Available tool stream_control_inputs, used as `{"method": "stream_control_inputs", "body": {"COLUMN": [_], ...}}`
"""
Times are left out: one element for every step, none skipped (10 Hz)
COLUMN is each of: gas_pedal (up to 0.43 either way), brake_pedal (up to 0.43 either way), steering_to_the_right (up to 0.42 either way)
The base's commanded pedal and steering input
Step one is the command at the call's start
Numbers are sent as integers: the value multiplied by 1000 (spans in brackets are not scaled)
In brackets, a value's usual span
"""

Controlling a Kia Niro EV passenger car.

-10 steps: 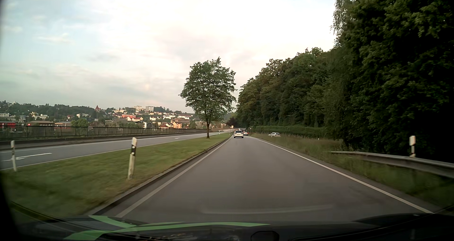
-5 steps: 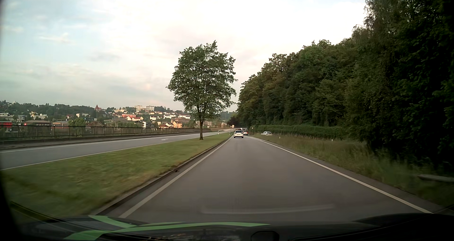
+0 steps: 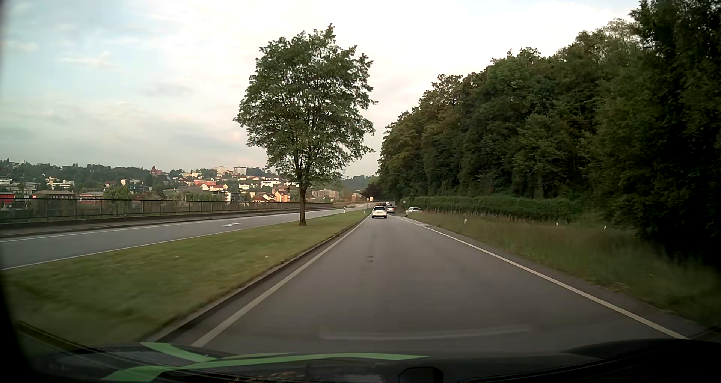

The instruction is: Follow the waypoints while adhering to traffic rules and regulations

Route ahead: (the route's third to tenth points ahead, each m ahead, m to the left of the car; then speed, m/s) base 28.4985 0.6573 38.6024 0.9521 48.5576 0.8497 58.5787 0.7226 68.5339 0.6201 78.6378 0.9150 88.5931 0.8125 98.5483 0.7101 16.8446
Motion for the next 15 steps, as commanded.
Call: {"method": "stream_control_inputs", "body": {"gas_pedal": [20,20,20,8,0,0,0,0,0,0,0,0,0,0,0], "brake_pedal": [0,0,0,0,0,0,0,0,0,0,0,0,0,0,24], "steering_to_the_right": [-3,-3,-3,-3,-3,-3,-3,-3,-3,-3,-3,-3,-3,-3,-3]}}
